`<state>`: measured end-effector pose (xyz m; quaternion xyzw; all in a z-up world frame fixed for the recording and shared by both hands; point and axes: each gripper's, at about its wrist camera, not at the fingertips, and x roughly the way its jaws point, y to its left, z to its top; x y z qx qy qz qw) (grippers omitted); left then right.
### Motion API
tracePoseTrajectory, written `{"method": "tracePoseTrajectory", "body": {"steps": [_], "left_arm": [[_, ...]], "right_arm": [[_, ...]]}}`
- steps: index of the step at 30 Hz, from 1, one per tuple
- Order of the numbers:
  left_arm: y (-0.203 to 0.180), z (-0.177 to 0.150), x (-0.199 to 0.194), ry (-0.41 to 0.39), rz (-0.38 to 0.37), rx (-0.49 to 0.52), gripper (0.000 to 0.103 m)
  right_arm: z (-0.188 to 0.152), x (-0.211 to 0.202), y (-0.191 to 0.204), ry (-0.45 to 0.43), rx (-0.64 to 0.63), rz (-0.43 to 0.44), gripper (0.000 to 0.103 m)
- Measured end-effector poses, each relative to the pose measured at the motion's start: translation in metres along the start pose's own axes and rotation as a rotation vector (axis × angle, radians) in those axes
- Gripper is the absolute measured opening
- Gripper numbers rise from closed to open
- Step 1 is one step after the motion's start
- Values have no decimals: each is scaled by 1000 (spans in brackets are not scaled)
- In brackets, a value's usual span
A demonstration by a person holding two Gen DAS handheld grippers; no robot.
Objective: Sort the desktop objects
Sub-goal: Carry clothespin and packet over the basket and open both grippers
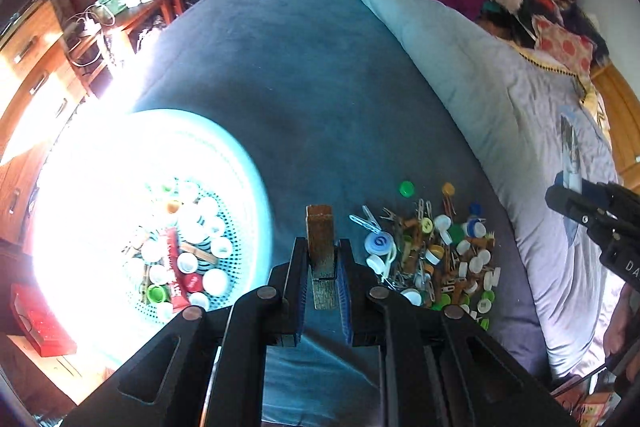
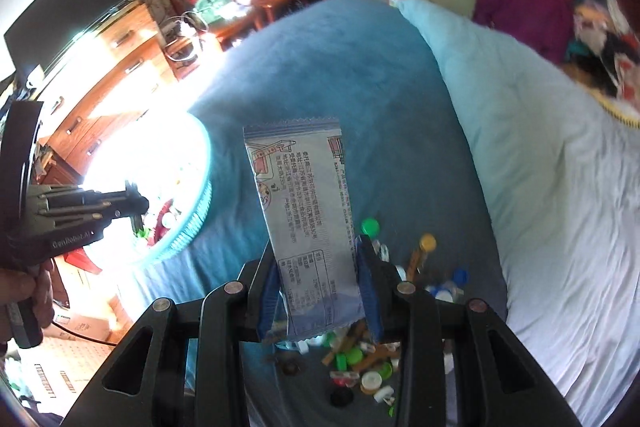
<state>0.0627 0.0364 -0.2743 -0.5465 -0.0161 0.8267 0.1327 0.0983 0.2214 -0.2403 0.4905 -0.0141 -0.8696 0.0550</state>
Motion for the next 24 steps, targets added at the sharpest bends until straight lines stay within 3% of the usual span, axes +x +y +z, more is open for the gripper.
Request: {"method": "tracePoseTrajectory", "body": {"steps": [11, 24], "left_arm": [[78, -1, -32, -50, 39, -111, 14], [158, -12, -58, -78, 63, -215, 14]], "right_arm": [[66, 7, 98, -20, -165, 37, 34], [101, 32, 206, 2, -355, 74, 34]]}}
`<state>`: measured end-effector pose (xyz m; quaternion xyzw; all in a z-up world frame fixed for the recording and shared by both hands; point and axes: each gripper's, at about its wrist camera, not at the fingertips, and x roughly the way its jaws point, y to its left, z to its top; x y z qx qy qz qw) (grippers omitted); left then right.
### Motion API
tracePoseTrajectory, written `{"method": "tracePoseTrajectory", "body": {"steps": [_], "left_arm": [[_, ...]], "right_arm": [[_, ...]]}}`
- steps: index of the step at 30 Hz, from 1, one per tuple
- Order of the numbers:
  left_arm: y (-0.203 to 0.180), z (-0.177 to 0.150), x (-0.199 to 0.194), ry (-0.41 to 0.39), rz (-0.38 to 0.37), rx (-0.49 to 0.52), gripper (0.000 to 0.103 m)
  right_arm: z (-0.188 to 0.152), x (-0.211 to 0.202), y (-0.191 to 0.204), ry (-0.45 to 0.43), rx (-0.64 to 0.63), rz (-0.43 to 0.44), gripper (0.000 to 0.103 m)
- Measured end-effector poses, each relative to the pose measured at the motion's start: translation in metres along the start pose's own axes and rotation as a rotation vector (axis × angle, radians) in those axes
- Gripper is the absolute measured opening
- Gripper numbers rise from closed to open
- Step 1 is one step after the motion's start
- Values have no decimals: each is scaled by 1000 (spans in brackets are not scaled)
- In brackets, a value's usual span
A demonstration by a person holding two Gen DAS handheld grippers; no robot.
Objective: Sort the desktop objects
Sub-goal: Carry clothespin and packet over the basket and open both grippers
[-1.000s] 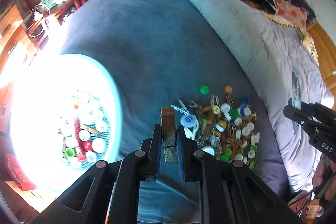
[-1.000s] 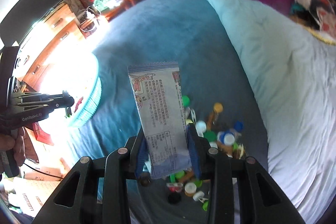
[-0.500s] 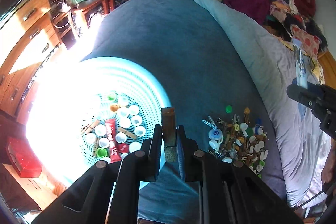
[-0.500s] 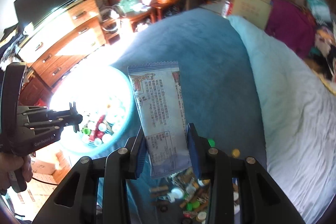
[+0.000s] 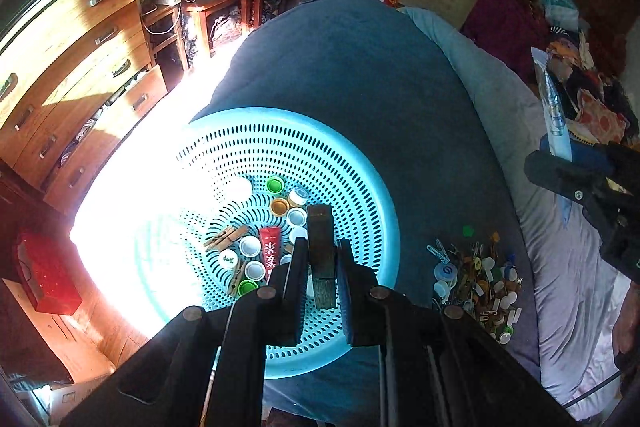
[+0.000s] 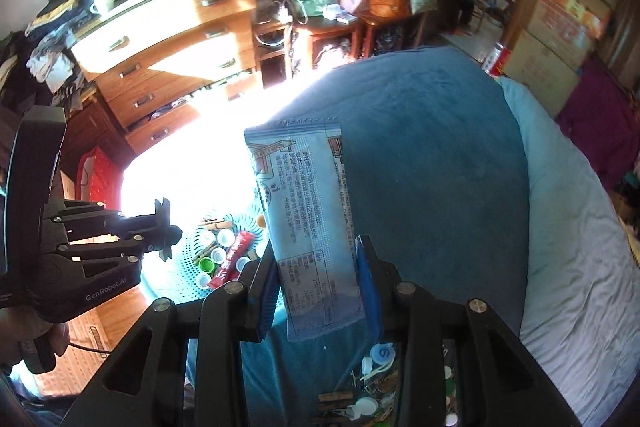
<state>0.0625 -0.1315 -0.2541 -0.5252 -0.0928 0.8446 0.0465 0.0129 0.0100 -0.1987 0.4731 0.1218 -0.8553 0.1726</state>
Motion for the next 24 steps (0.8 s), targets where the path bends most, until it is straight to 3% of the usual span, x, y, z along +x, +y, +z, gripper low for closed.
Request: {"method": "tracePoseTrajectory", "body": {"steps": [7, 24], "left_arm": [[28, 7, -4, -4, 5, -36, 14], [48, 19, 5, 14, -18, -72, 14]], "right_arm": [[19, 15, 21, 18, -59, 5, 34], [45, 45, 47, 65, -176, -36, 34]]}}
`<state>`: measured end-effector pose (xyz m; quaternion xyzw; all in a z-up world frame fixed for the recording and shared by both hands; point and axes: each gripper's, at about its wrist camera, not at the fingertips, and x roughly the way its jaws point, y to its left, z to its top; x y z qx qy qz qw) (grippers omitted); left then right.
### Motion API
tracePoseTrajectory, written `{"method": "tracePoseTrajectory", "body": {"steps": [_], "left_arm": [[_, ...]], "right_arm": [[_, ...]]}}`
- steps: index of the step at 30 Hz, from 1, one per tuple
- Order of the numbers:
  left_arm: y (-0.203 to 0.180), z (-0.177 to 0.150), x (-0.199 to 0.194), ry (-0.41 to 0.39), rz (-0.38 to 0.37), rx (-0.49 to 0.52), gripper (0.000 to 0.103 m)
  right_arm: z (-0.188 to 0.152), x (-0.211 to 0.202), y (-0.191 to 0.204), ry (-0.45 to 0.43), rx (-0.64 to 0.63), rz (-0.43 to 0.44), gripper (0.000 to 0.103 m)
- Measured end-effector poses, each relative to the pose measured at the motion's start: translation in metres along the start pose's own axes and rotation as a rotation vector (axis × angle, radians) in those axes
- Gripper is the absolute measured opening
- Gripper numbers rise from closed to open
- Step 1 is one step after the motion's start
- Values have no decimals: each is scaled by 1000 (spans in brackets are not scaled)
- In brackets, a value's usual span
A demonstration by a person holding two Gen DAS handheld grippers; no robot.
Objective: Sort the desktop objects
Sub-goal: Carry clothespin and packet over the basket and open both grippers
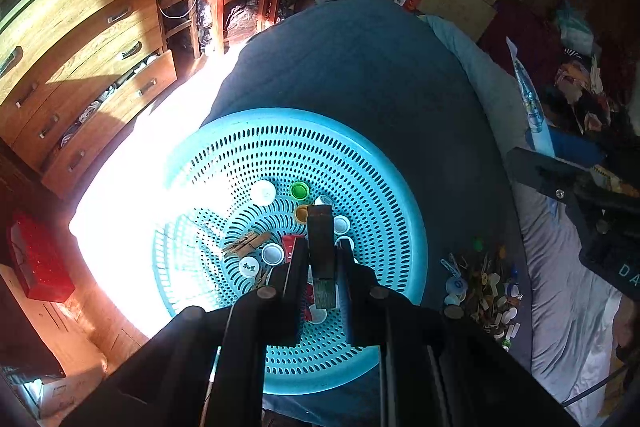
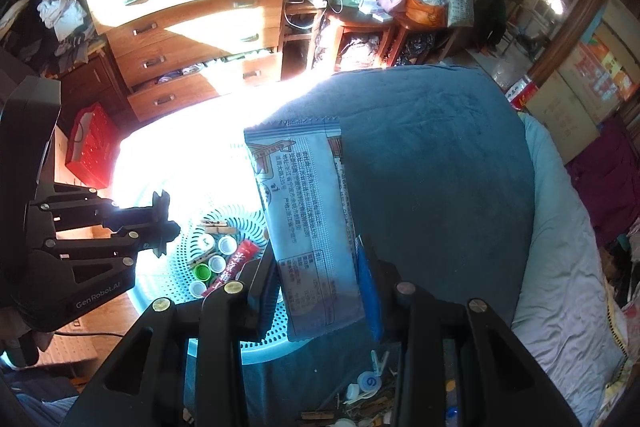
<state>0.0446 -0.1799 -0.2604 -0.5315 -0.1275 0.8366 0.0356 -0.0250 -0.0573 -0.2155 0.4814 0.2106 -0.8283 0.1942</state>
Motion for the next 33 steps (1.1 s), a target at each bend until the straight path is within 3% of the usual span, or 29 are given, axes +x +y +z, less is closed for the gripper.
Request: {"method": "tracePoseTrajectory", "body": {"steps": [14, 30, 33], "left_arm": [[10, -1, 4, 9, -4, -11, 14], [6, 3, 11, 21, -3, 2, 14], [6, 3, 15, 28, 15, -4, 34]], "right_arm": [[0, 14, 10, 73, 63, 158, 34], [2, 15, 12, 74, 69, 156, 34], [3, 14, 14, 70, 58, 141, 38]]}}
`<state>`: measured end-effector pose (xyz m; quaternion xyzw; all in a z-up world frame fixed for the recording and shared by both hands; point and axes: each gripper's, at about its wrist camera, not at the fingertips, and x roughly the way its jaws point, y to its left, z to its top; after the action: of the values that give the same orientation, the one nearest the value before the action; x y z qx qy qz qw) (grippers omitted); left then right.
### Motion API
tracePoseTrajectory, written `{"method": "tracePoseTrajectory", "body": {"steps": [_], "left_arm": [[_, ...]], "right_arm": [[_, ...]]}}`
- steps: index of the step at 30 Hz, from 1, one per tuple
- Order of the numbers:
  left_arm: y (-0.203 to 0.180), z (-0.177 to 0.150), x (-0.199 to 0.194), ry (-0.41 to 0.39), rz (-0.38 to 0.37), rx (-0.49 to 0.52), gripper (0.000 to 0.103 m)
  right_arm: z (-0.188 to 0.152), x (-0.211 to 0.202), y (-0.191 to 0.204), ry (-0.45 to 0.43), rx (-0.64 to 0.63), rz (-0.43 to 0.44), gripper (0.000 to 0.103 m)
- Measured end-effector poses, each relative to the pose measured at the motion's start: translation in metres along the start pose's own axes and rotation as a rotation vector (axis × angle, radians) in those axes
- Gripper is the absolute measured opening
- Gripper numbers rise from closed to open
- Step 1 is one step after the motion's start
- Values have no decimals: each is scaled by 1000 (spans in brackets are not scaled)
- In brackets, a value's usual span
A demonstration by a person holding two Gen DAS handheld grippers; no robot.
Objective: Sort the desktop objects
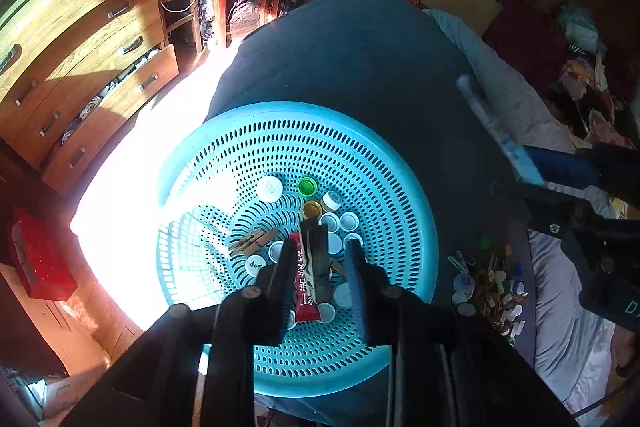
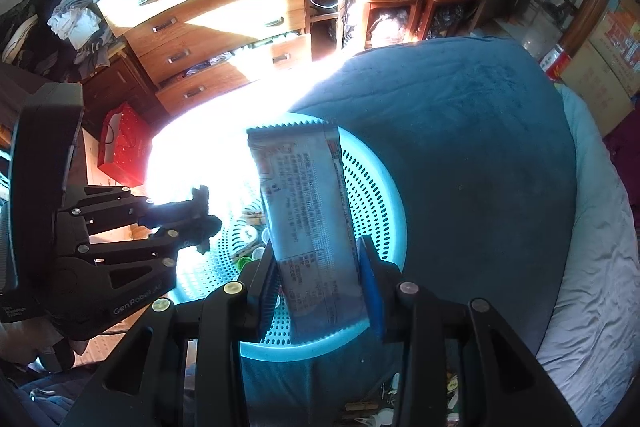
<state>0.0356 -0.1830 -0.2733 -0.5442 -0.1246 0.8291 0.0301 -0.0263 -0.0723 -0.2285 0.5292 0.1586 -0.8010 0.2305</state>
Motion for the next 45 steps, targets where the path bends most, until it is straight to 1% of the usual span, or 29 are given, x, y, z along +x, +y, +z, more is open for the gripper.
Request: {"method": "tracePoseTrajectory", "body": {"steps": [1, 2, 6, 10, 17, 22, 23, 25, 27, 28, 29, 30, 31, 32, 33, 34, 35, 36, 37, 38, 39, 41, 42, 43, 44, 45], "left_arm": [[0, 0, 0, -2, 4, -2, 43], [1, 0, 0, -8, 7, -2, 45], [4, 1, 1, -5, 13, -7, 45], [5, 2, 2, -7, 15, -6, 45], [-2, 2, 7, 2, 8, 9, 45], [-16, 2, 9, 12, 2, 36, 45], [-19, 2, 5, 1, 3, 29, 45], [-29, 11, -18, -87, 4, 29, 45], [-44, 29, -47, -180, 24, 66, 45], [-50, 40, -59, -226, 33, 68, 46], [-55, 52, -72, -271, 40, 64, 51], [-61, 65, -81, -306, 49, 62, 53], [-67, 78, -89, -337, 61, 57, 55], [-73, 90, -100, -369, 53, 42, 55], [-80, 102, -112, -401, 13, 34, 56], [-90, 114, -124, -429, -55, 43, 57], [-100, 129, -135, -439, -157, 49, 57], [-110, 144, -150, -429, -276, 39, 57], [-119, 156, -158, -416, -406, 32, 61], [-129, 166, -164, -382, -554, 25, 71], [-139, 173, -164, -336, -682, 6, 73], [-158, 181, -159, -258, -855, -60, 73], [-167, 183, -154, -224, -914, -80, 73], [-177, 182, -150, -195, -951, -91, 73], [-189, 179, -145, -170, -969, -86, 73], [-200, 176, -142, -143, -978, -60, 73]], "right_arm": [[0, 0, 1, 1, -5, -9, 37], [1, -1, 1, 1, -9, -16, 37], [3, -4, -2, -12, -12, -45, 41], [3, -6, -4, -21, -6, -60, 48], [0, -13, -8, -38, -2, -85, 53], [-7, -24, -22, -60, 36, -109, 54], [-9, -29, -26, -70, 49, -115, 55], [-12, -42, -33, -95, 63, -141, 69], [-16, -57, -41, -118, 66, -176, 77], [-17, -63, -44, -123, 65, -184, 78], [-19, -69, -46, -129, 61, -202, 78], [-22, -75, -48, -133, 56, -224, 79], [-25, -80, -51, -136, 54, -241, 81], [-29, -86, -54, -140, 53, -255, 81], [-34, -91, -57, -142, 53, -265, 82], [-39, -95, -60, -138, 52, -273, 83], [-45, -99, -64, -128, 51, -281, 83], [-51, -102, -67, -119, 50, -291, 83], [-58, -106, -70, -113, 46, -302, 83], [-65, -109, -72, -109, 40, -311, 83], [-71, -112, -74, -105, 33, -324, 85], [-81, -120, -75, -110, 16, -344, 90], [-86, -123, -75, -109, 11, -350, 93], [-89, -126, -75, -108, 9, -352, 93], [-92, -130, -76, -110, 10, -352, 93], [-94, -133, -78, -111, 12, -352, 93]]}}
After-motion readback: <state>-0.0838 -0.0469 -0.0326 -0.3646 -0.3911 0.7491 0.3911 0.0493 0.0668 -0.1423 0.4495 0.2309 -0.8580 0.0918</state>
